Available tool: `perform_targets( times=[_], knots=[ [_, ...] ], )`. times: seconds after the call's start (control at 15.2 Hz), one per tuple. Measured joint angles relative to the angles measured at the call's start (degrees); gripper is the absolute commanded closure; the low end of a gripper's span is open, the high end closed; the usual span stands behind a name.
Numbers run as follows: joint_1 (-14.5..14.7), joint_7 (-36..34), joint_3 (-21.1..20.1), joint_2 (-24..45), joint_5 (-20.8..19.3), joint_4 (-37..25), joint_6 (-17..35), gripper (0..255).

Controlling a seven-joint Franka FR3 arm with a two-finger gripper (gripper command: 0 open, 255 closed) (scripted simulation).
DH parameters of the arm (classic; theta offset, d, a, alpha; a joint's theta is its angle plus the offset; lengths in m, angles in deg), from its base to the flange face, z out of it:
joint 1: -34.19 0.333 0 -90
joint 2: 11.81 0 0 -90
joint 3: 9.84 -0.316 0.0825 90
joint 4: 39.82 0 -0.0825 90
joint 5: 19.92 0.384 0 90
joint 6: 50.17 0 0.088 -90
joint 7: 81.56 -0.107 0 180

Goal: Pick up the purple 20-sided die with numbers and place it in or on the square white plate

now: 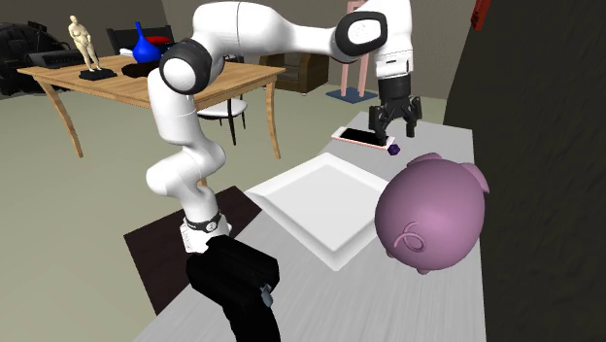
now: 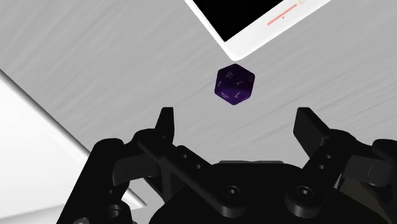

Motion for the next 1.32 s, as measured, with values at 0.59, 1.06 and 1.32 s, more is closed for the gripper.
perform_targets(
  times=[0.59, 1.06, 1.32],
  knots=[
    [-0.3, -0.1, 0.2, 0.1, -0.2, 1.9, 2.1, 255],
    [-0.3, -0.2, 0.2, 0.1, -0.2, 1.9, 2.1, 255],
    [-0.3, -0.2, 0.2, 0.1, -0.2, 1.9, 2.1, 0]
  ],
)
